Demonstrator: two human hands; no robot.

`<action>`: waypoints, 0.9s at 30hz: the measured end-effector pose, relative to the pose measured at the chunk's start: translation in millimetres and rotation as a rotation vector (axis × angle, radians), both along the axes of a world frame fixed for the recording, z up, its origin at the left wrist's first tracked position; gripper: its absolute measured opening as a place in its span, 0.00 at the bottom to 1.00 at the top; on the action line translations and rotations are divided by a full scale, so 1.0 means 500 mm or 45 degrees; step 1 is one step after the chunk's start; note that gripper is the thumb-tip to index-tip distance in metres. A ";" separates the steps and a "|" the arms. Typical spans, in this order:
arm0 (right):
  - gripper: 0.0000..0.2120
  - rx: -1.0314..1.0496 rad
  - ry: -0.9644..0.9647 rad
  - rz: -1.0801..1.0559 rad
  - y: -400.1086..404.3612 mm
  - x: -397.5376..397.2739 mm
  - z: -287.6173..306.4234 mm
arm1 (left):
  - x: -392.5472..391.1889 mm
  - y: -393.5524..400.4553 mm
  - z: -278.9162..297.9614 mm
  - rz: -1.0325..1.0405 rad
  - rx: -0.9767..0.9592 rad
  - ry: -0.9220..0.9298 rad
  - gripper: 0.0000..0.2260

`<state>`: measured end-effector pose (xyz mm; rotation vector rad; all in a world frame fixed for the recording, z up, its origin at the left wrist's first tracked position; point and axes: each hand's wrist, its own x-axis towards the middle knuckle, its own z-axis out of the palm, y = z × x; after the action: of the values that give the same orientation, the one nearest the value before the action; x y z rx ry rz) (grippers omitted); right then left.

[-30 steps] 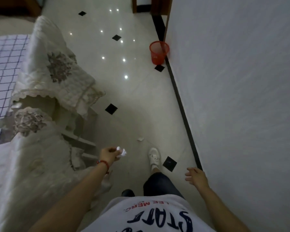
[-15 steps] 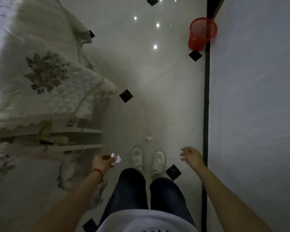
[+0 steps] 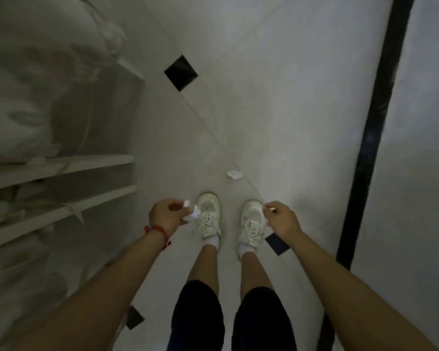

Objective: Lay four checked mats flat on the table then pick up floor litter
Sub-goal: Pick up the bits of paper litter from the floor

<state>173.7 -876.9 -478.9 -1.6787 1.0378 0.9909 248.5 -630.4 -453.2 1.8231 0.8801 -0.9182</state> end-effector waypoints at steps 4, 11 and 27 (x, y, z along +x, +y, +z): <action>0.16 -0.012 0.004 0.134 0.030 0.041 -0.181 | 0.027 -0.008 -0.174 -0.038 -0.002 0.032 0.13; 0.20 -0.167 -0.160 0.573 0.104 0.100 -0.474 | -0.017 0.052 -0.429 -0.013 0.125 0.118 0.12; 0.11 -0.490 -0.360 0.537 0.116 0.060 -0.588 | -0.108 0.096 -0.509 0.030 0.168 0.151 0.11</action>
<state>203.5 -818.7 -772.9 -2.3470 0.7287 0.8069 194.7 -582.6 -707.5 1.8805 1.0557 -0.9815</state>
